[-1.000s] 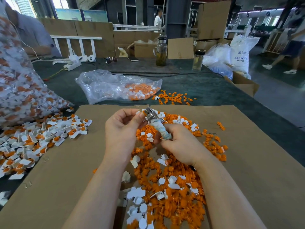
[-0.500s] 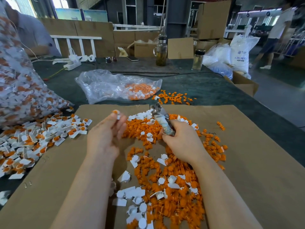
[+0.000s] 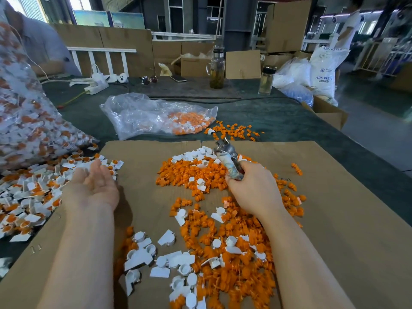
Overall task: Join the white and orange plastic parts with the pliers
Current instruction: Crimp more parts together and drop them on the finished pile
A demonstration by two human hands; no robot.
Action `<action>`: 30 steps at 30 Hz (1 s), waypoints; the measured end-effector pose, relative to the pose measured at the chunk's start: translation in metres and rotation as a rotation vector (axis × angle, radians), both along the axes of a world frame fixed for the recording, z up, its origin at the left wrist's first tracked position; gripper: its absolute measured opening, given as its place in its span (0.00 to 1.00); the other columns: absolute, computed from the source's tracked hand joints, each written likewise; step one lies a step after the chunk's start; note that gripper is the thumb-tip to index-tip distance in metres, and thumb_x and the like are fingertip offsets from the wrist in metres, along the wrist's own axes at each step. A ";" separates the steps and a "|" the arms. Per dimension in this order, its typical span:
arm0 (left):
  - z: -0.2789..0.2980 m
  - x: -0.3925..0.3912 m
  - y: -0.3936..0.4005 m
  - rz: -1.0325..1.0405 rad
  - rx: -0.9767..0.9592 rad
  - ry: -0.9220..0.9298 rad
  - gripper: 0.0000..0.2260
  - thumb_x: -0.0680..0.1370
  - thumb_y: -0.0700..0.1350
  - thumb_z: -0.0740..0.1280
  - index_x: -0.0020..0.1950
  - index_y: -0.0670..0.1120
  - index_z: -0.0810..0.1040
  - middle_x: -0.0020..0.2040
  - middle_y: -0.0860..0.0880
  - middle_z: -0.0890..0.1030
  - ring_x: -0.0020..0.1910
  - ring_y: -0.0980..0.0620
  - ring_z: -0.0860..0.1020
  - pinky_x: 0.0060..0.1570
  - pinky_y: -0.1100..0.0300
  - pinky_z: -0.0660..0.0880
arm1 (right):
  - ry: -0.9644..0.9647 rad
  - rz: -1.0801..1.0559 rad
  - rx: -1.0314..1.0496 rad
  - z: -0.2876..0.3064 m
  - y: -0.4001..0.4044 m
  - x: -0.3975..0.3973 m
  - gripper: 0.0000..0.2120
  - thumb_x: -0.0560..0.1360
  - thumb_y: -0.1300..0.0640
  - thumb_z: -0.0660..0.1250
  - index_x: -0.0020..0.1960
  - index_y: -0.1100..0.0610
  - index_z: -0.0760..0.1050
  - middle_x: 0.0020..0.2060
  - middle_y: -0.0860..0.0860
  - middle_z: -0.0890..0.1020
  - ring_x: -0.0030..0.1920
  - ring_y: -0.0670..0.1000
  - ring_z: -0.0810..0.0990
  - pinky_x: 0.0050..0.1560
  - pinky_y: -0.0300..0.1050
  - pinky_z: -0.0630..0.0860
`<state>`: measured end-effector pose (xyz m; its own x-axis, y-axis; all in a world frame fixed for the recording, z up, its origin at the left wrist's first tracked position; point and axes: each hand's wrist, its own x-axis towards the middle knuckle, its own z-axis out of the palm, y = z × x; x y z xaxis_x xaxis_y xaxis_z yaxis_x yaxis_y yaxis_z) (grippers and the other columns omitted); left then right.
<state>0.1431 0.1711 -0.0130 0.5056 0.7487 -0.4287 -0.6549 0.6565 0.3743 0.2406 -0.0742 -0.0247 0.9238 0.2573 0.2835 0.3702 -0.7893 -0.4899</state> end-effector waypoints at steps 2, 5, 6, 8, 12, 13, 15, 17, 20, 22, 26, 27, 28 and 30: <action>0.008 0.007 -0.006 -0.136 0.091 0.119 0.14 0.81 0.43 0.66 0.66 0.45 0.76 0.51 0.48 0.83 0.48 0.56 0.84 0.44 0.65 0.81 | 0.005 -0.004 -0.004 0.000 0.000 0.000 0.15 0.76 0.49 0.66 0.34 0.45 0.64 0.31 0.42 0.72 0.31 0.43 0.71 0.27 0.37 0.61; 0.007 0.013 -0.024 -0.461 0.756 0.557 0.11 0.74 0.45 0.74 0.56 0.51 0.82 0.48 0.53 0.84 0.47 0.57 0.81 0.42 0.62 0.76 | -0.001 -0.002 -0.009 -0.001 0.002 0.001 0.15 0.76 0.49 0.66 0.34 0.45 0.64 0.31 0.42 0.72 0.31 0.43 0.71 0.27 0.38 0.61; 0.006 0.014 -0.033 -0.548 0.962 0.615 0.09 0.72 0.46 0.75 0.52 0.52 0.83 0.45 0.55 0.85 0.46 0.57 0.81 0.43 0.61 0.74 | 0.000 0.000 -0.004 -0.001 0.002 0.001 0.15 0.76 0.49 0.66 0.34 0.46 0.64 0.31 0.42 0.72 0.31 0.43 0.72 0.27 0.38 0.61; 0.008 0.015 -0.054 -0.734 1.279 0.653 0.06 0.70 0.47 0.76 0.46 0.52 0.83 0.41 0.56 0.85 0.40 0.60 0.82 0.38 0.65 0.74 | 0.001 0.004 0.001 -0.001 0.002 0.001 0.14 0.75 0.50 0.66 0.34 0.46 0.64 0.31 0.43 0.72 0.32 0.44 0.72 0.27 0.39 0.62; -0.003 0.027 -0.078 -0.930 1.715 0.916 0.07 0.70 0.49 0.78 0.42 0.52 0.82 0.38 0.54 0.82 0.40 0.57 0.81 0.40 0.61 0.78 | 0.010 0.024 -0.004 -0.001 0.003 -0.001 0.14 0.76 0.48 0.66 0.35 0.46 0.65 0.32 0.43 0.73 0.32 0.44 0.72 0.28 0.39 0.63; -0.006 0.029 -0.080 -0.920 1.770 0.998 0.07 0.70 0.50 0.78 0.41 0.53 0.82 0.39 0.56 0.82 0.41 0.57 0.80 0.44 0.57 0.80 | 0.014 0.028 -0.003 -0.001 0.003 -0.001 0.14 0.76 0.48 0.66 0.35 0.46 0.65 0.32 0.43 0.73 0.32 0.44 0.72 0.28 0.39 0.63; -0.008 0.032 -0.082 -0.901 1.829 1.079 0.06 0.71 0.51 0.77 0.40 0.54 0.82 0.40 0.57 0.82 0.42 0.58 0.79 0.48 0.55 0.80 | 0.026 0.044 -0.014 -0.001 0.004 -0.001 0.12 0.76 0.49 0.66 0.36 0.46 0.66 0.33 0.43 0.73 0.33 0.43 0.72 0.28 0.38 0.62; -0.009 0.033 -0.083 -0.909 1.855 1.081 0.06 0.73 0.51 0.75 0.38 0.54 0.81 0.39 0.57 0.81 0.41 0.59 0.79 0.44 0.59 0.79 | 0.026 0.062 -0.022 0.000 0.005 -0.002 0.11 0.76 0.49 0.66 0.38 0.46 0.66 0.33 0.42 0.72 0.34 0.43 0.71 0.28 0.38 0.61; -0.011 0.032 -0.084 -0.896 1.907 1.052 0.09 0.75 0.50 0.73 0.37 0.56 0.77 0.39 0.59 0.79 0.40 0.61 0.76 0.38 0.63 0.73 | 0.028 0.084 -0.006 0.000 0.006 -0.003 0.12 0.76 0.48 0.66 0.37 0.45 0.65 0.34 0.42 0.71 0.35 0.44 0.72 0.29 0.39 0.63; -0.011 0.031 -0.085 -0.882 1.870 0.971 0.08 0.76 0.48 0.72 0.38 0.57 0.77 0.39 0.59 0.79 0.41 0.61 0.76 0.38 0.64 0.72 | 0.045 0.107 0.016 0.000 0.007 -0.003 0.09 0.75 0.47 0.67 0.40 0.47 0.68 0.36 0.43 0.72 0.37 0.45 0.73 0.31 0.39 0.65; -0.005 0.032 -0.083 -0.816 1.672 0.716 0.06 0.74 0.46 0.75 0.40 0.57 0.82 0.36 0.59 0.83 0.37 0.61 0.81 0.36 0.69 0.73 | 0.091 0.138 0.102 0.002 0.008 -0.005 0.09 0.75 0.46 0.67 0.45 0.50 0.72 0.37 0.44 0.74 0.37 0.44 0.74 0.33 0.38 0.65; -0.004 0.032 -0.083 -0.792 1.657 0.684 0.06 0.73 0.46 0.76 0.40 0.57 0.82 0.35 0.61 0.83 0.35 0.64 0.80 0.33 0.73 0.71 | 0.111 0.143 0.127 0.003 0.008 -0.005 0.09 0.76 0.46 0.67 0.45 0.51 0.73 0.38 0.46 0.76 0.38 0.45 0.75 0.34 0.39 0.68; -0.004 0.032 -0.083 -0.772 1.648 0.662 0.06 0.73 0.46 0.76 0.40 0.57 0.83 0.35 0.64 0.82 0.35 0.67 0.79 0.32 0.76 0.70 | 0.136 0.149 0.162 0.004 0.008 -0.006 0.10 0.76 0.46 0.67 0.45 0.52 0.74 0.39 0.48 0.79 0.39 0.46 0.77 0.36 0.42 0.73; -0.004 0.033 -0.083 -0.736 1.642 0.628 0.07 0.72 0.45 0.76 0.40 0.58 0.83 0.36 0.67 0.82 0.38 0.70 0.79 0.34 0.79 0.69 | 0.185 0.168 0.258 0.007 0.007 -0.008 0.09 0.75 0.48 0.68 0.46 0.53 0.77 0.40 0.50 0.82 0.41 0.48 0.81 0.43 0.49 0.80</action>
